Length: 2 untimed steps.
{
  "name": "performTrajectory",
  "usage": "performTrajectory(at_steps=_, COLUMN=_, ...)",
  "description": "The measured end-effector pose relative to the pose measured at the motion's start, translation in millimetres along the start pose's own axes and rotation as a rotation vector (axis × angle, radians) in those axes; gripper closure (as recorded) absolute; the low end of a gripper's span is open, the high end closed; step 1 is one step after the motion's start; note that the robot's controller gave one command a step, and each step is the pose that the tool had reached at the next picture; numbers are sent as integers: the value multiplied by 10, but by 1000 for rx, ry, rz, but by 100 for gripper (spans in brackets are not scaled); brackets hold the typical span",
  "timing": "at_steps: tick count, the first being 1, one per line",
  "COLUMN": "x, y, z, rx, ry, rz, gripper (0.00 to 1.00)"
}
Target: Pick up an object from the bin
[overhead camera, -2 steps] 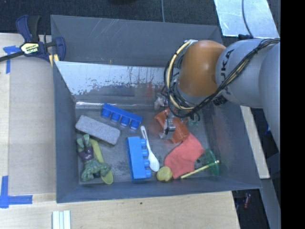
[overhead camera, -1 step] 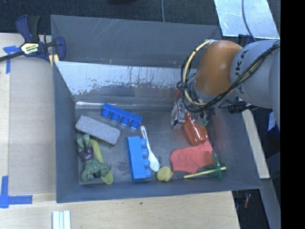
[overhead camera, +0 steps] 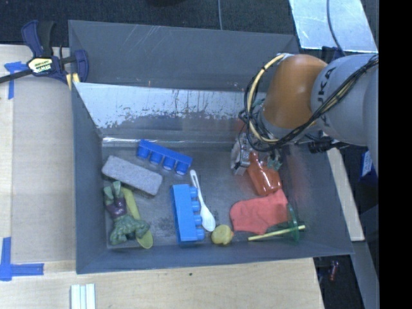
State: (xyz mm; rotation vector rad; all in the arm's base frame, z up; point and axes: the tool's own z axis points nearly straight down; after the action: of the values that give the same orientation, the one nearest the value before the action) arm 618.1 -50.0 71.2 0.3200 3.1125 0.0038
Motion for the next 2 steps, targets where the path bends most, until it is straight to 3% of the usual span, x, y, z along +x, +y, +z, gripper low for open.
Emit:
performTrajectory(at_steps=1, x=-70, y=-239, z=-412, rx=0, ry=-1, rz=-82, gripper=100)
performTrajectory(at_steps=2, x=-47, y=-265, z=-436, rx=-1, ry=1, rz=-17, gripper=0)
